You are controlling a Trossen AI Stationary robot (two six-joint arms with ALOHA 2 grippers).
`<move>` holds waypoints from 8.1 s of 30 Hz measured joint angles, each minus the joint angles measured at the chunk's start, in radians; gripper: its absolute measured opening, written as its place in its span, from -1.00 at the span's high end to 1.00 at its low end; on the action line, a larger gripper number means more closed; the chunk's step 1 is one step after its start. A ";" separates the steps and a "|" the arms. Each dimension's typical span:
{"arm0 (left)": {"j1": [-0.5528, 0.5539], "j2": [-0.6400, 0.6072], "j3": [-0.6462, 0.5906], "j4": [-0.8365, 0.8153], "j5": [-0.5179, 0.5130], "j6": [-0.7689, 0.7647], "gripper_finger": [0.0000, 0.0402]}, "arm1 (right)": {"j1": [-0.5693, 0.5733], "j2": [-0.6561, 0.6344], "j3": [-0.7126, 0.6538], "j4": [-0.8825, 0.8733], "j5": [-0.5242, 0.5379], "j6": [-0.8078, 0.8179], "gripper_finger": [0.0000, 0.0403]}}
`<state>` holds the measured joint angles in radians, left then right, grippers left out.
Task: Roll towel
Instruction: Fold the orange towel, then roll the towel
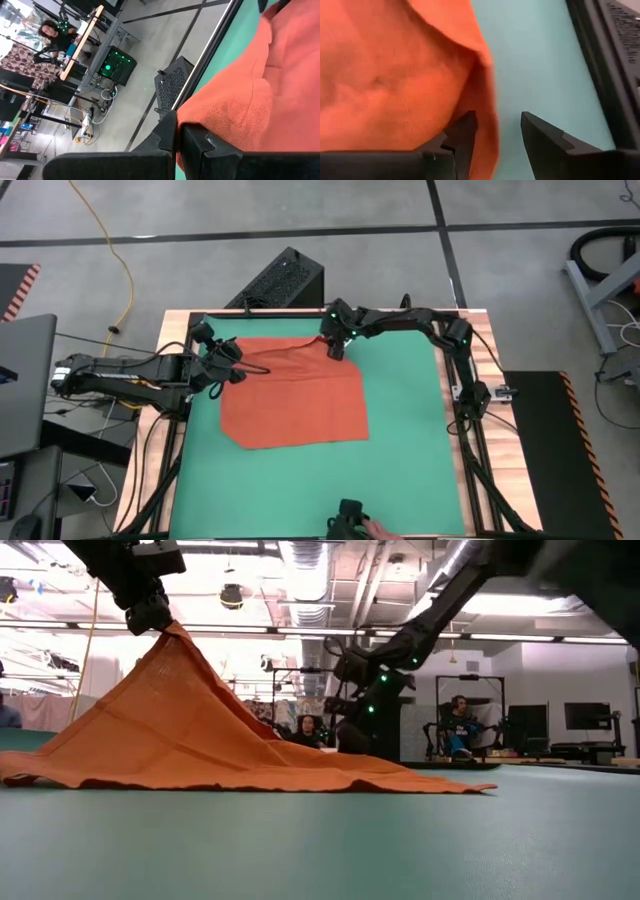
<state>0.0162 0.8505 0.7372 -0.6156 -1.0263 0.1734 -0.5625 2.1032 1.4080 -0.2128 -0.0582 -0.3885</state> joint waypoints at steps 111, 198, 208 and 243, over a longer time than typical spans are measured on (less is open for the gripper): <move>-0.359 -0.006 -0.109 -0.274 0.546 -0.955 0.95 | 0.762 -0.300 -0.012 -0.689 0.291 0.522 0.62; 0.561 0.623 0.015 -0.102 0.862 0.045 0.98 | 0.346 -0.318 -0.130 -0.539 0.080 0.087 -0.03; 0.492 0.572 0.030 -0.178 0.813 0.004 1.00 | 0.217 -0.318 -0.130 -0.513 0.010 0.054 -0.03; 0.467 0.433 0.030 -0.061 0.890 -0.087 1.00 | 0.294 -0.521 -0.577 -0.064 0.119 0.750 -0.03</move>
<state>0.4828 1.2839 0.7673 -0.6765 -0.1361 0.0861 -0.2684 1.5823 0.8310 -0.2768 0.0608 0.3612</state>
